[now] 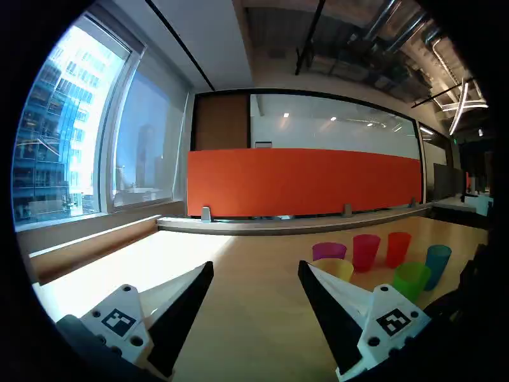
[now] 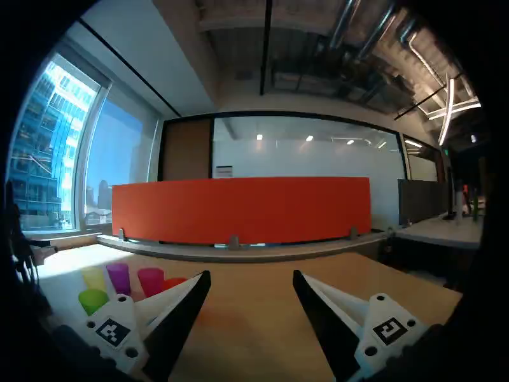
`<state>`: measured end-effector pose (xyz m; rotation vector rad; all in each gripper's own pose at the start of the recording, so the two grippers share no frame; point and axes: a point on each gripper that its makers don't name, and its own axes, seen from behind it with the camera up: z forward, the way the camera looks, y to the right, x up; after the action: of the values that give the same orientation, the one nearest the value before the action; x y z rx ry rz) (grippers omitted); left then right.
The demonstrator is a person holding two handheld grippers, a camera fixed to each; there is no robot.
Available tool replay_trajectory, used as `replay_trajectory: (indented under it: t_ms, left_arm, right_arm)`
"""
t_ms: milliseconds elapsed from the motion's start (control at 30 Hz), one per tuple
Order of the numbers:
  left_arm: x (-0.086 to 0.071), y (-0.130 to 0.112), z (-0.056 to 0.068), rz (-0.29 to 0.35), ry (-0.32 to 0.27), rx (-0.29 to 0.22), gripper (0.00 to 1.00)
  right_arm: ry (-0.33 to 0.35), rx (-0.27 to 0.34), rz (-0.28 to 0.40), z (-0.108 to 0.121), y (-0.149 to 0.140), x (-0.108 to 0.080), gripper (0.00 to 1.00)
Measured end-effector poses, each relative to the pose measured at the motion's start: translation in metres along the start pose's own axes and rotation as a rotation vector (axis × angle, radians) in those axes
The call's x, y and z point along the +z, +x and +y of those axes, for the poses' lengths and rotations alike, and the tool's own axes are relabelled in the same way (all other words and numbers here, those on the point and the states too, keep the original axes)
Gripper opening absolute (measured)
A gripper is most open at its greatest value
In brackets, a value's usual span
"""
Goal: Pour water
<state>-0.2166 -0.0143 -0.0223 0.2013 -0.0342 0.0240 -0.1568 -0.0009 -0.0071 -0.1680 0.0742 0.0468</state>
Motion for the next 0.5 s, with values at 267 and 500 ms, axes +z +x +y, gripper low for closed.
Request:
replay_trajectory:
  t_ms: [267,500]
  left_arm:
    - [-0.001,0.000,-0.001,0.000,0.000,0.000,0.99]
    - [0.000,0.000,-0.001,0.000,0.000,0.000,0.99]
  right_arm:
    - [-0.003,-0.023,-0.006,0.002,-0.014,0.000,1.00]
    - [-0.011,-0.016,-0.027,0.004,-0.025,0.003,1.00]
